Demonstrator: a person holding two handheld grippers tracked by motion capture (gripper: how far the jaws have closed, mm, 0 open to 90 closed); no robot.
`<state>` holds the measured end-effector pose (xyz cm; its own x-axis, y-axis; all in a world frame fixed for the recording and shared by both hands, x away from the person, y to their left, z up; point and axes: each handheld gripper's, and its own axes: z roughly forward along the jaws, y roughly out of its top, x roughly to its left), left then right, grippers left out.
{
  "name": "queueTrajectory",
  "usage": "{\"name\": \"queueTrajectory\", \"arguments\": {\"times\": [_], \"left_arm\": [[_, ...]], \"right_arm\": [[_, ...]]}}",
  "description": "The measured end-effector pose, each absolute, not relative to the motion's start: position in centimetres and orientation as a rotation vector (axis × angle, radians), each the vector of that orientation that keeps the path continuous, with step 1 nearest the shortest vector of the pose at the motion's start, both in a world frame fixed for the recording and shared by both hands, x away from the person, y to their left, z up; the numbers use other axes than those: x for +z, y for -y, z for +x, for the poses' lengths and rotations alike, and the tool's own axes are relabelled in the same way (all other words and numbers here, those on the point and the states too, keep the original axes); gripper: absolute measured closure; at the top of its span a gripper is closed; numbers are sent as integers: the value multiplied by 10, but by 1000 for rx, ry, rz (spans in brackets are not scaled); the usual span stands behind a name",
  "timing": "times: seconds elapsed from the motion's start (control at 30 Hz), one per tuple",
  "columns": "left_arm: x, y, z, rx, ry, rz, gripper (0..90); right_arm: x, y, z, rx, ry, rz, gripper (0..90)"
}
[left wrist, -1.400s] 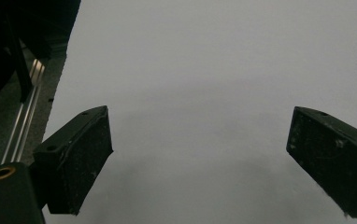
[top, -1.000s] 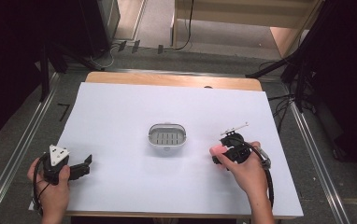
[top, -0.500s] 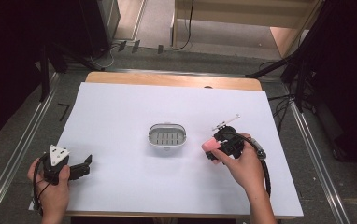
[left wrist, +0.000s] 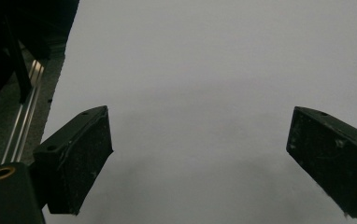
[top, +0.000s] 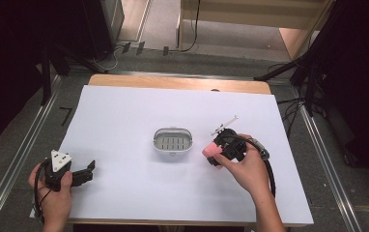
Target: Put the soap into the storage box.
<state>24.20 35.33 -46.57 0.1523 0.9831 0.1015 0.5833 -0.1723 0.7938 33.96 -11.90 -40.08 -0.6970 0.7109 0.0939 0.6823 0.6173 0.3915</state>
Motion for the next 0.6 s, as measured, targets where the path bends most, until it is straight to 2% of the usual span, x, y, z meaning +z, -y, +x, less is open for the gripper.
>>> {"name": "queueTrajectory", "arguments": {"times": [0.6], "left_arm": [[-466,-353,242,856,-1492,1830,73]], "right_arm": [[-393,112,345,759,-2788,1079,389]]}}
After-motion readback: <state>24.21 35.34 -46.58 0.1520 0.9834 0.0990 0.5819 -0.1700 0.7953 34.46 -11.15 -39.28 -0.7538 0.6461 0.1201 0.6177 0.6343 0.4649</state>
